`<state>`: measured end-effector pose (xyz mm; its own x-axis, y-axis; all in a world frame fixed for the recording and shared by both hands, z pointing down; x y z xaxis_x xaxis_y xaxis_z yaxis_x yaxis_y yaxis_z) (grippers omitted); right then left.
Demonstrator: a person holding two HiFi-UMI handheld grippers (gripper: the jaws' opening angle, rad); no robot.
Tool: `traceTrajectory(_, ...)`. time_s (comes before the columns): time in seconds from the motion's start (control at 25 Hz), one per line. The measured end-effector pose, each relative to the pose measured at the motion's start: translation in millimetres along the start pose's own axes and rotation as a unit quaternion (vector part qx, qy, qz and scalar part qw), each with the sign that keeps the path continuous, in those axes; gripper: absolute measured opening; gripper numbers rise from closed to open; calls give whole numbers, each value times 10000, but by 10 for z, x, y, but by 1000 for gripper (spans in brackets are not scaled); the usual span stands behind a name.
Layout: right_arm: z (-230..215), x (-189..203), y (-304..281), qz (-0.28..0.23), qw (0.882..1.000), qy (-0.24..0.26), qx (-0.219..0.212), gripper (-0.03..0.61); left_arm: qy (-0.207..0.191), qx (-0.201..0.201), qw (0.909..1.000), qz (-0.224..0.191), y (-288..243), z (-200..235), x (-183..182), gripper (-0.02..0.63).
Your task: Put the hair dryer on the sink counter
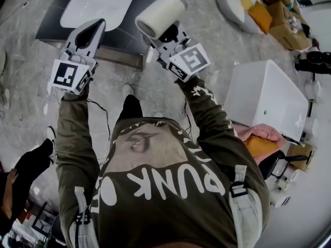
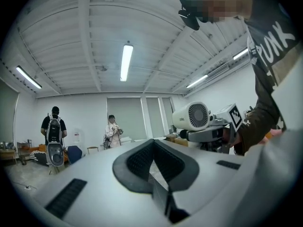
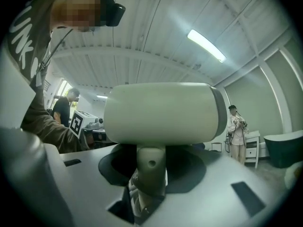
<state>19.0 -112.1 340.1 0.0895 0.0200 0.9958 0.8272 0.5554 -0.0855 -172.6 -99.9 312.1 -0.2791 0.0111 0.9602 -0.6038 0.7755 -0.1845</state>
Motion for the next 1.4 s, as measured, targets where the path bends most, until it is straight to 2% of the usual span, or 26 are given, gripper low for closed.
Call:
traceTrajectory(0.2,-336,103,-578,212,9995,-115,207,158,62,224,9997,-72,-341,597,170,3)
traceTrajectory(0.32,-523,114,-794,291,9992,-124,237,158,43,271,9996,-29,-513,814,221,2)
traceTrajectory(0.6,-857,242,-1051,467,9987,-201,61,158,201,112,9995,193,-780,1010,336,2)
traceTrajectory(0.8,-1162,590,-1263,1224,9915,-396,-186,158,219,46,9993,292,-940,1017,320,2)
traceTrajectory(0.96,-1420,1024,-1474,2063,9766,-520,-319,158,260,50,9992,312,-964,1023,324,2)
traceTrajectory(1.16,-1712,1489,-1805,3044,9491,-600,-537,158,295,58,9991,312,-983,1068,358,2)
traceTrajectory(1.28,-1789,1787,-1977,3629,9269,-649,-709,158,302,70,9989,347,-962,1064,410,2)
traceTrajectory(1.4,-1833,2083,-2112,4240,8983,-744,-876,158,344,53,9985,414,-941,1076,427,2)
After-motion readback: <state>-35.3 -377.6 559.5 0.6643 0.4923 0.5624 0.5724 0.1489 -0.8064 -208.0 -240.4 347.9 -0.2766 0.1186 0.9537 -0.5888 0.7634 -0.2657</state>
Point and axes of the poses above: the fingertips, and each gripper's own axes: y backward along the fingers, z to its left, x out of its underside, the point moved 6 cm from there along y, backward along the fingers, and after that the axes turned 12 degrees about z, right-handed, at the moved point
